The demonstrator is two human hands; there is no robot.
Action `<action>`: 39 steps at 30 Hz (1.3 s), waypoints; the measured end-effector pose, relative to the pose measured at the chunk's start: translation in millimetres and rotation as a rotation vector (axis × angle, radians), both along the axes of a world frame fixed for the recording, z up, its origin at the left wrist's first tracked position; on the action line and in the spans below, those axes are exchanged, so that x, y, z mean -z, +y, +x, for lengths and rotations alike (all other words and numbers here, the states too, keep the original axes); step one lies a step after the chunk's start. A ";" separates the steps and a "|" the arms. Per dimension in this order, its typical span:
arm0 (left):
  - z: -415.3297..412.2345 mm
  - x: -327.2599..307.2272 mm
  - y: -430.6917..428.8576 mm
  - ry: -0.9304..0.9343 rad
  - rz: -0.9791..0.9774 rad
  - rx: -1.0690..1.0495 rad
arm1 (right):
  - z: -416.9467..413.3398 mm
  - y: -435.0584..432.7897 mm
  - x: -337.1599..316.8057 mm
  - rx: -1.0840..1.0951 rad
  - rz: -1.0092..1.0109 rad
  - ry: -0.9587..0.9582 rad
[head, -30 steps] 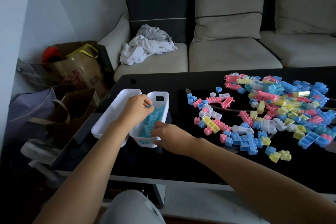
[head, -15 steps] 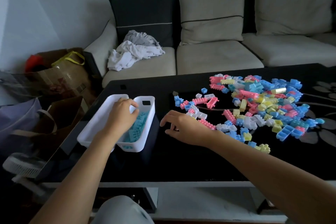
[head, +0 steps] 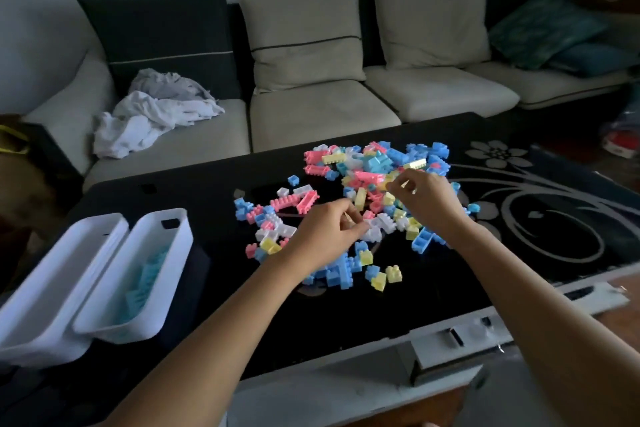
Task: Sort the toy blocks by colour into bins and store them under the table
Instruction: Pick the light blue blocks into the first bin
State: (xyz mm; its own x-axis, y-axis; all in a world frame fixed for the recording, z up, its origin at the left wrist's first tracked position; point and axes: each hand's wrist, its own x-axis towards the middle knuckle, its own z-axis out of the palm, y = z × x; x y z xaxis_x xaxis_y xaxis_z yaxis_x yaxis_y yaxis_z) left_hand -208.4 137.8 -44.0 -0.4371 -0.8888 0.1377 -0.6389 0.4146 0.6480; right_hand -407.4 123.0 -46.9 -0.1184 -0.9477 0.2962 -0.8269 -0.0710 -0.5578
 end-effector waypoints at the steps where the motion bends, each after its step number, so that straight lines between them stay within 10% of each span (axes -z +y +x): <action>1: -14.0 4.3 -1.9 -0.012 0.029 0.039 | -19.9 -2.7 6.3 0.082 -0.020 -0.013; 7: -72.0 25.4 -23.5 -0.100 0.048 0.168 | -97.6 -8.5 42.4 0.373 0.140 -0.107; 26: -149.8 35.0 -68.0 -0.372 -0.029 0.332 | -131.7 16.2 46.6 0.107 0.371 0.161; 39: -114.9 34.7 -78.2 -0.482 0.001 0.038 | -99.9 -1.0 72.0 0.126 0.290 0.102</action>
State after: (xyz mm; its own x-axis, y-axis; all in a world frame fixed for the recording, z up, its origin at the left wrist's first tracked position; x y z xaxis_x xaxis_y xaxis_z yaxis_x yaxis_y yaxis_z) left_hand -323.2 59.7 -78.7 -0.4828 -0.8711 -0.0897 -0.8512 0.4428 0.2818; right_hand -507.3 122.0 -118.9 -0.2234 -0.9742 0.0329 -0.8716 0.1845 -0.4542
